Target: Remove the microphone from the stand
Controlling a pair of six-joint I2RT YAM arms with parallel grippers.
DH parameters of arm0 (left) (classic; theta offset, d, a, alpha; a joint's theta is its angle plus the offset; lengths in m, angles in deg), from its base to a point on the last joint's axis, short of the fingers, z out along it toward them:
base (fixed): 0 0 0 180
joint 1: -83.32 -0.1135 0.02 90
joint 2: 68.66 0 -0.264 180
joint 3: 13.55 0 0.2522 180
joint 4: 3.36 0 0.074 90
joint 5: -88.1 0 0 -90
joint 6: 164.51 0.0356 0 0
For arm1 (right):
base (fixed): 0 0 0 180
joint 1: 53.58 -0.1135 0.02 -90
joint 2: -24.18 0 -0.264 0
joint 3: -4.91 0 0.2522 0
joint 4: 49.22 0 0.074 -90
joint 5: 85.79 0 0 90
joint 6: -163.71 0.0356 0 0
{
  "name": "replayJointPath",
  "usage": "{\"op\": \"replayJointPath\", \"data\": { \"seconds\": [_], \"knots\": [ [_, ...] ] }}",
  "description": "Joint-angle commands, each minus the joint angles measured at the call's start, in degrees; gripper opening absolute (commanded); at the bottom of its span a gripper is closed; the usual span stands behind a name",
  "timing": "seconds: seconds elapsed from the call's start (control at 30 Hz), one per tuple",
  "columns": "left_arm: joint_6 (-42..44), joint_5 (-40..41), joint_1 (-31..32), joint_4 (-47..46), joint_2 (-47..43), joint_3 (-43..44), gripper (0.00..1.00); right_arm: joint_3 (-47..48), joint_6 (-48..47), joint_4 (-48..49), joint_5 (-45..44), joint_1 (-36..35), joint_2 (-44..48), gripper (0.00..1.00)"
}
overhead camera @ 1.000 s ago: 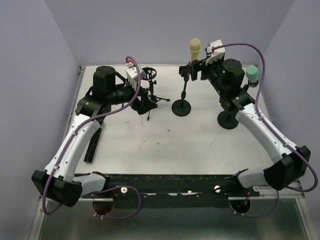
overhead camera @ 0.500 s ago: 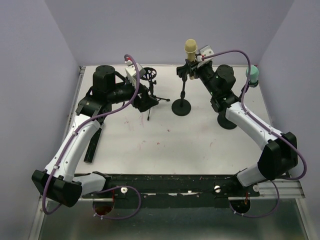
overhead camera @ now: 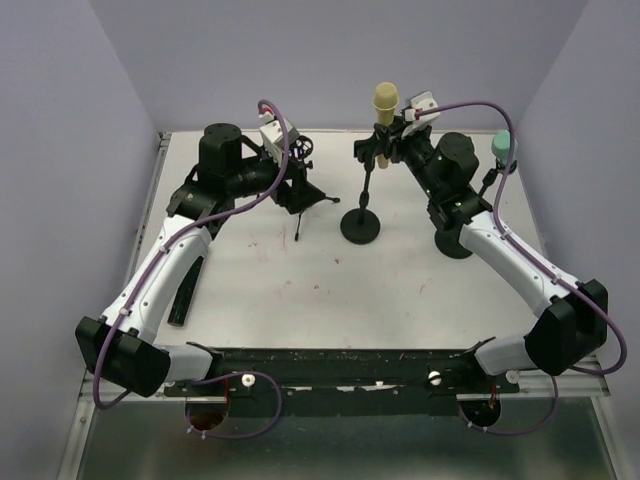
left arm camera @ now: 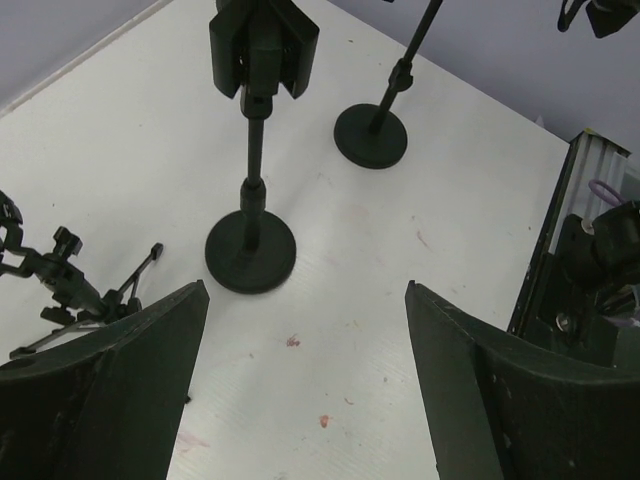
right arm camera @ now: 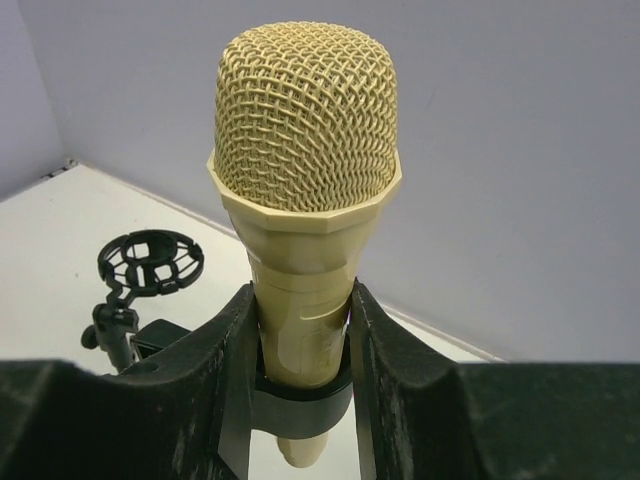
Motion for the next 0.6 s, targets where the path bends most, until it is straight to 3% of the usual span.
{"op": "replayJointPath", "data": {
  "seconds": [0.0, 0.3, 0.5, 0.57],
  "knots": [
    [2.7, 3.7, 3.6, -8.0, 2.8, 2.4, 0.88, 5.4, 4.4, -2.9, -4.2, -1.9, 3.5, 0.15],
    [6.8, 19.1, 14.4, -13.0, 9.8, 7.0, 0.99, 1.5, 5.7, -7.1, -4.2, -3.8, 7.0, 0.14],
    [8.9, 26.1, 17.6, -12.4, 14.5, 10.5, 0.98, 0.6, 5.4, -7.4, -3.7, -3.9, 8.6, 0.14],
    [9.0, 26.6, 17.6, -12.0, 15.3, 11.1, 0.89, 0.0, 5.7, -7.7, -3.4, -3.9, 9.3, 0.14]
  ]
}}
